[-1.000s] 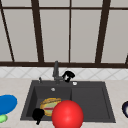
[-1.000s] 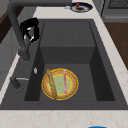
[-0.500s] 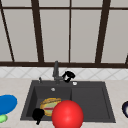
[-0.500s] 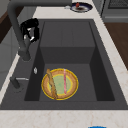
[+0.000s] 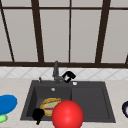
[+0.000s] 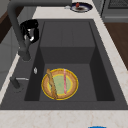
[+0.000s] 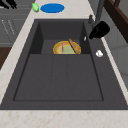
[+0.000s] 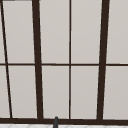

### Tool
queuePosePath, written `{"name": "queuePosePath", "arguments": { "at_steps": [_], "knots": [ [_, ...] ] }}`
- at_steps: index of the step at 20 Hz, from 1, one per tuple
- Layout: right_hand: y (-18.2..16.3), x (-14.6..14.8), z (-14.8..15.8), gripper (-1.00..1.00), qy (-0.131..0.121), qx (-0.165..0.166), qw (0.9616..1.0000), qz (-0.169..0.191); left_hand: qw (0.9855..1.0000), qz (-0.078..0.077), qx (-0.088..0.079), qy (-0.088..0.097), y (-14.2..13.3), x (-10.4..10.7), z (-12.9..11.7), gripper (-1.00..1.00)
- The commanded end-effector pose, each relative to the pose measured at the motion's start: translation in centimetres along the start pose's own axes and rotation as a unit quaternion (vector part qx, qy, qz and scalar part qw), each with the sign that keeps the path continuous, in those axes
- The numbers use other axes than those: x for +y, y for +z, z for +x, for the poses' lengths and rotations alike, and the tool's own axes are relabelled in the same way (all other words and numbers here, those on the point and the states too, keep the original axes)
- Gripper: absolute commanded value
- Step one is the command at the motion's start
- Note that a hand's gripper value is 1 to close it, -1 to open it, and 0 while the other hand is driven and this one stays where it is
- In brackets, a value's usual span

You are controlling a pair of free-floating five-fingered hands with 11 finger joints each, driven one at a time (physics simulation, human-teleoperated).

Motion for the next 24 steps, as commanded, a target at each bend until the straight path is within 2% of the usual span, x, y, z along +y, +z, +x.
{"name": "queuePosePath", "arguments": {
  "at_steps": [1,4,5,6,7,12,15,20,24],
  "knots": [
    [0.2,0.9,-0.6,1.0,-0.01,0.01,0.9999,0.01,1.0,0.0,0.0,0.0,0.0,0.0,0.0,0.0],
    [-0.2,-0.4,0.0,1.0,-0.014,0.015,0.9996,0.02,1.0,0.0,0.0,0.0,0.0,0.0,0.0,0.0],
    [-0.2,-0.6,0.2,-1.0,-0.005,0.015,0.9995,0.026,1.0,0.0,0.0,0.0,0.0,0.0,0.0,0.0],
    [-0.3,-1.2,0.3,-1.0,-0.02,0.03,0.9988,0.033,1.0,0.0,0.0,0.0,0.0,0.0,0.0,0.0],
    [-0.5,-1.8,0.8,-1.0,-0.007,0.028,0.999,0.036,1.0,0.0,0.0,0.0,0.0,0.0,0.0,0.0],
    [-0.9,-4.4,2.3,-1.0,0.014,0.047,0.9969,0.062,1.0,0.0,0.0,0.0,0.0,0.0,0.0,0.0],
    [-0.4,-5.9,2.5,-1.0,0.017,0.044,0.9964,0.07,1.0,0.0,0.0,0.0,0.0,0.0,0.0,0.0],
    [1.3,-6.9,2.3,-1.0,0.004,0.041,0.9957,0.083,1.0,0.0,0.0,0.0,0.0,0.0,0.0,0.0],
    [3.7,-7.6,2.4,-1.0,0.014,0.038,0.9961,0.079,1.0,0.0,0.0,0.0,0.0,0.0,0.0,0.0]
  ]
}}
